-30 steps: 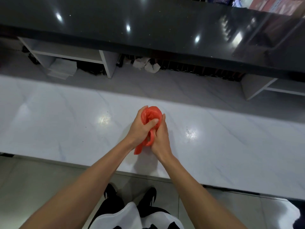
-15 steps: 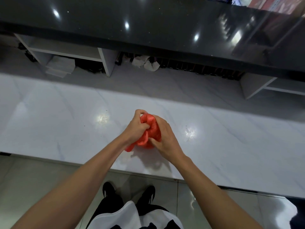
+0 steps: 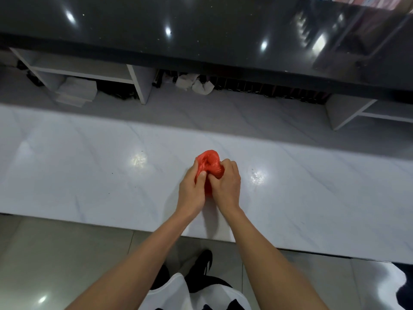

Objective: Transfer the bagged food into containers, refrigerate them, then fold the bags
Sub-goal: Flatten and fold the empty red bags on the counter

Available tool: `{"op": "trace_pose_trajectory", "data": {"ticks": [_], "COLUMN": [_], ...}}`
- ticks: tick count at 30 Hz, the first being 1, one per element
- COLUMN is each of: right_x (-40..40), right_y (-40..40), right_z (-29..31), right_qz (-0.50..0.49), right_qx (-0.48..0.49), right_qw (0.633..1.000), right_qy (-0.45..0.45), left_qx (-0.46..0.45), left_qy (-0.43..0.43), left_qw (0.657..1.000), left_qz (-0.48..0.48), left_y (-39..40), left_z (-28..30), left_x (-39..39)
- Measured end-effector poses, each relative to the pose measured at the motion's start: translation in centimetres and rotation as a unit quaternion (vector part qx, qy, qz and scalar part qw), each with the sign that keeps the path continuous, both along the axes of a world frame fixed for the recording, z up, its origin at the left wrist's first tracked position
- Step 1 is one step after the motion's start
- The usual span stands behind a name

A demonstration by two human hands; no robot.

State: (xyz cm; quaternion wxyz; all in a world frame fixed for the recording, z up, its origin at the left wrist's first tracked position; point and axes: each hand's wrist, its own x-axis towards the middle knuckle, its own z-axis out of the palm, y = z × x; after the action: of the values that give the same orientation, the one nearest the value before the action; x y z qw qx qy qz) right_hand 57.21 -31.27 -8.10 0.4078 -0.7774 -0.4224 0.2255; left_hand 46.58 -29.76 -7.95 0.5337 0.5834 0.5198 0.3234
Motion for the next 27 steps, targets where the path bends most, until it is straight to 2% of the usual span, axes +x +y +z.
{"op": "trace_pose_trajectory", "data": {"ticks": [3, 5, 7, 9, 14, 17, 19, 23, 25, 27], "right_x": [-0.2, -0.1, 0.3, 0.9, 1.3, 1.2, 1.4, 2.2, 2.7, 3.5], "right_y": [0.6, 0.7, 0.6, 0.5, 0.8, 1.0, 0.9, -0.4, -1.8, -3.0], "right_z": [-0.3, -0.7, -1.0, -1.3, -0.1, 0.8, 1.0, 0.4, -0.5, -0.9], "right_qz": [-0.017, -0.006, 0.005, 0.018, 0.001, -0.04, -0.039, 0.081, 0.149, 0.198], "right_qx": [-0.007, -0.018, -0.018, -0.015, -0.051, -0.062, -0.061, -0.064, -0.093, -0.068], "right_qw": [1.0, 0.999, 0.997, 0.993, 0.998, 0.997, 0.997, 0.991, 0.972, 0.946], "right_qy": [-0.01, -0.034, -0.079, -0.112, -0.037, 0.031, 0.029, -0.08, -0.153, -0.248], "left_qx": [0.104, 0.16, 0.217, 0.276, 0.334, 0.383, 0.417, 0.455, 0.452, 0.452], "left_qy": [0.033, 0.089, 0.157, 0.183, 0.248, 0.291, 0.312, 0.297, 0.286, 0.27], "left_qw": [0.993, 0.981, 0.959, 0.935, 0.876, 0.847, 0.828, 0.819, 0.823, 0.824], "left_qz": [-0.034, -0.062, -0.088, -0.13, -0.243, -0.227, -0.207, -0.184, -0.192, -0.212], "left_y": [-0.1, 0.7, 1.6, 2.0, 2.3, 2.9, 3.7, 5.3, 6.0, 7.0], "left_z": [-0.8, -2.0, -2.9, -3.1, -3.4, -4.0, -4.1, -3.9, -3.3, -3.0], "left_x": [-1.0, -1.8, -2.2, -2.4, -3.2, -2.5, -1.9, -1.7, -1.6, -1.4]}}
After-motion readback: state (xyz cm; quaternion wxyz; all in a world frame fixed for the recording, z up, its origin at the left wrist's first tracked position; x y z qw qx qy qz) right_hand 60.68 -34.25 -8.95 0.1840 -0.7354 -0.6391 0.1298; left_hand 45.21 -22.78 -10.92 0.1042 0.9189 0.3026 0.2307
